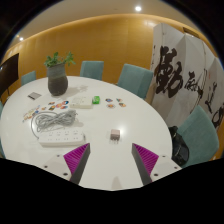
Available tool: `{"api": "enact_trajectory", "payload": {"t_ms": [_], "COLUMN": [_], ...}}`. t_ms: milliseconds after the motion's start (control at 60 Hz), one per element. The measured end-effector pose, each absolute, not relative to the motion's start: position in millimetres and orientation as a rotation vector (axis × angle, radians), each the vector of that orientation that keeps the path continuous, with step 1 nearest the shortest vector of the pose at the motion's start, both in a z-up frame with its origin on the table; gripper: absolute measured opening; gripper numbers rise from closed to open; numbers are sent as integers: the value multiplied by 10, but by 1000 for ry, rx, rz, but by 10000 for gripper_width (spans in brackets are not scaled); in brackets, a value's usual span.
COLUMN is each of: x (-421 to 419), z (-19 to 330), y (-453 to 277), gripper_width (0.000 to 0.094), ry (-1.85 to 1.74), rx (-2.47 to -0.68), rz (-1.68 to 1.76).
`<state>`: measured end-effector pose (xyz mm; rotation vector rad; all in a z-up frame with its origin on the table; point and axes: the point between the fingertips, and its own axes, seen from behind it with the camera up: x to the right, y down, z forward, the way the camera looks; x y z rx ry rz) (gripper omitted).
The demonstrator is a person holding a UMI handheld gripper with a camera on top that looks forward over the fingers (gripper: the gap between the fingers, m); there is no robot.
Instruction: Unplug charger
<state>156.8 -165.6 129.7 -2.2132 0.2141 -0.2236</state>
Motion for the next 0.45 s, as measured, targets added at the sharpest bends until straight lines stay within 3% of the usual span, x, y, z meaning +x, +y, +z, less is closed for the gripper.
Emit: {"api": "enact_trajectory", "payload": {"t_ms": [450], "x": [1481], "z": [1587], "y": [-1994], "gripper_width": [868], "ry": [193], "rx": [-2178], "rz": [-288]}}
